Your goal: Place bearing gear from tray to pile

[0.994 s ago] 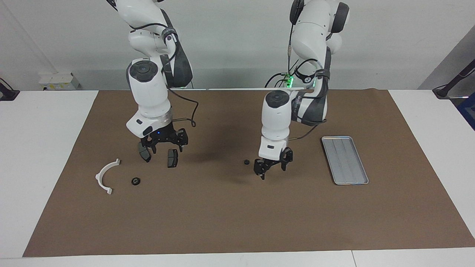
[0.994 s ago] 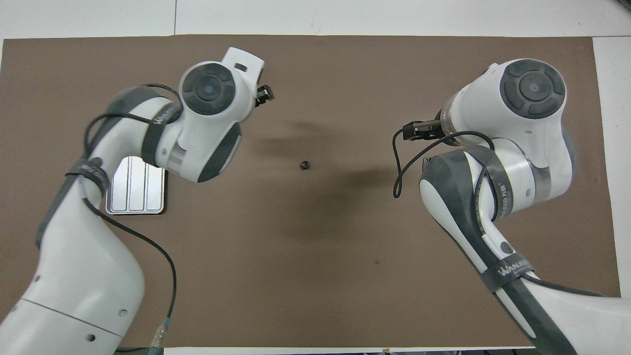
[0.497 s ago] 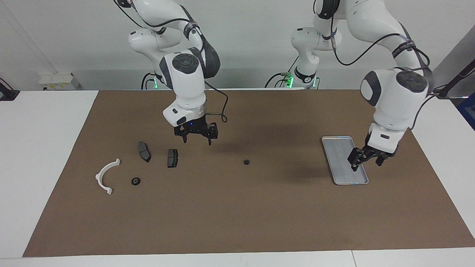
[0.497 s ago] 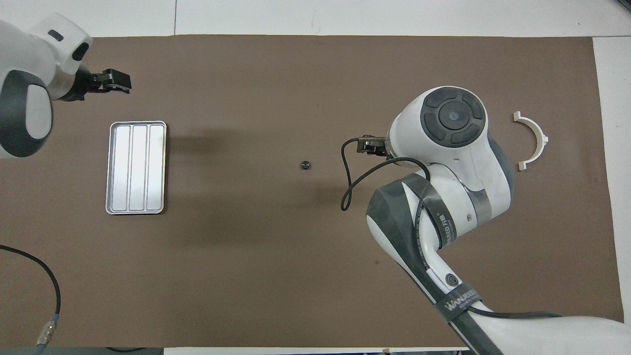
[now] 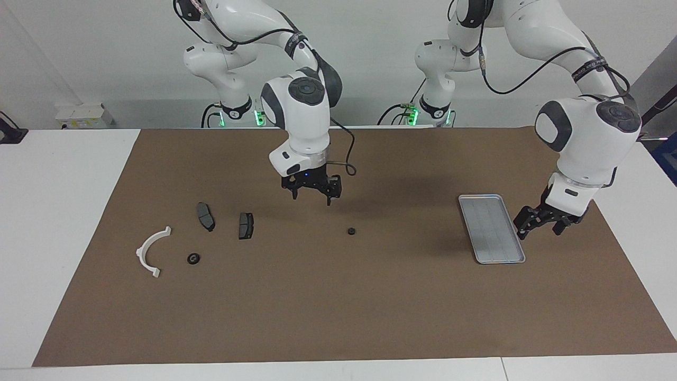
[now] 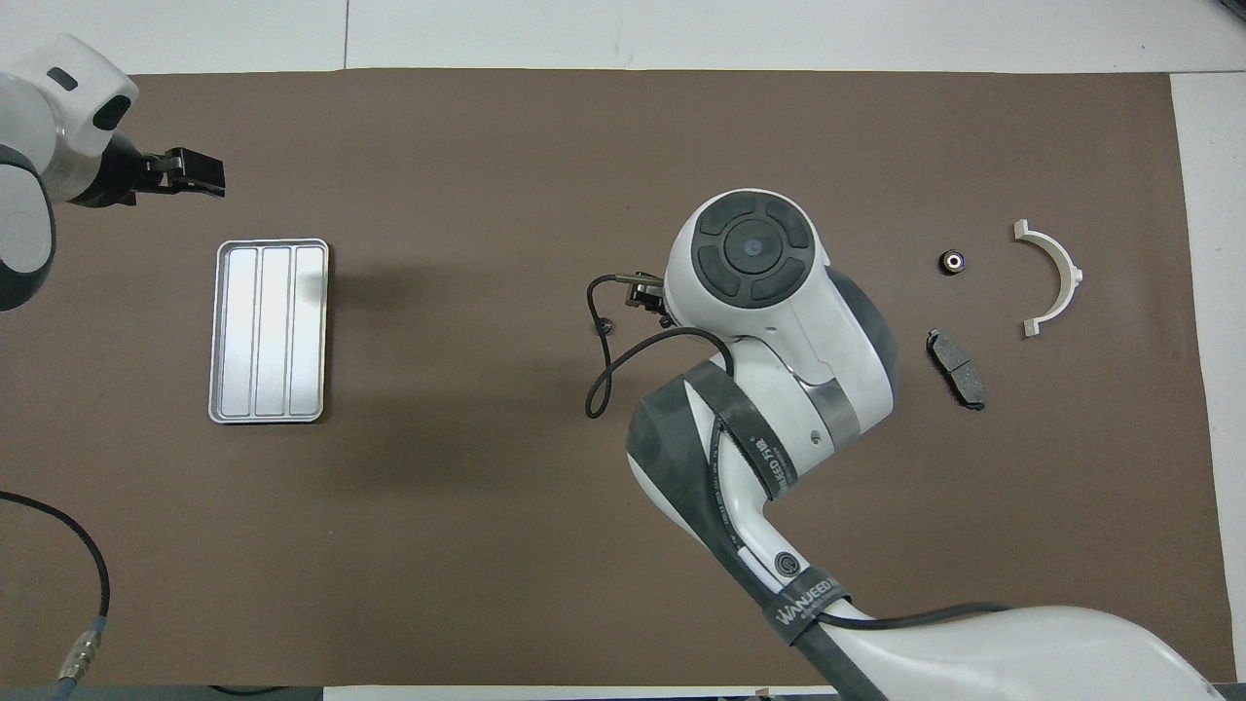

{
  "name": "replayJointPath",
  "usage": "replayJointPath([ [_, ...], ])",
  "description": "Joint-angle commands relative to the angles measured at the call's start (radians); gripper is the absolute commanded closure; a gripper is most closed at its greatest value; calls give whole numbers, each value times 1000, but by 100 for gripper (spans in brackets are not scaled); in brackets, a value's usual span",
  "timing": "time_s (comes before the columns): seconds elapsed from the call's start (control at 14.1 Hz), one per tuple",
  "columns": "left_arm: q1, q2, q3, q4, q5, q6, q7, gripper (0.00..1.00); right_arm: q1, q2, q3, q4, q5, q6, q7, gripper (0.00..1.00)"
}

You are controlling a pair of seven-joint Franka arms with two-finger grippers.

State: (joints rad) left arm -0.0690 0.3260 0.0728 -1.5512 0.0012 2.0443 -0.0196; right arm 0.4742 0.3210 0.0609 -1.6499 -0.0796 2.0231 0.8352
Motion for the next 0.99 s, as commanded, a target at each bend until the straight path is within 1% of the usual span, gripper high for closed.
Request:
replayJointPath([
  [0.0, -2, -91, 5, -24, -10, -81, 12, 0, 17, 67, 2, 67, 34, -7, 47, 0],
  [0.14, -2, -140, 5, -27, -10, -142, 12, 0, 40, 111, 2, 102, 29, 5, 83, 0],
  [0.28, 0, -195, 5, -49, -10, -196, 15, 0, 69, 179, 2, 157, 20, 5, 119, 0],
  [0.35, 1, -252, 5, -103, -10, -205, 14, 0, 87, 217, 0, 191, 17, 8, 145, 0],
  [0.43, 0, -327, 5, -192, -10, -193, 12, 0, 101, 255, 0, 225, 15, 23, 166, 0],
  [0.5, 0, -403, 5, -283, -10, -170, 15, 0, 103, 274, 0, 231, 15, 46, 176, 0],
  [0.57, 0, -453, 5, -335, -10, -158, 24, 0, 104, 286, 0, 231, 14, 65, 177, 0],
  [0.64, 0, -487, 5, -363, -10, -159, 30, 0, 107, 303, 0, 231, 14, 81, 177, 0],
  [0.78, -2, -467, 5, -330, -7, -145, 47, 0, 127, 329, 0, 231, 12, 127, 177, 1],
  [0.92, -2, -437, 5, -261, -6, -205, 47, 0, 130, 343, 0, 231, 6, 137, 177, 4],
])
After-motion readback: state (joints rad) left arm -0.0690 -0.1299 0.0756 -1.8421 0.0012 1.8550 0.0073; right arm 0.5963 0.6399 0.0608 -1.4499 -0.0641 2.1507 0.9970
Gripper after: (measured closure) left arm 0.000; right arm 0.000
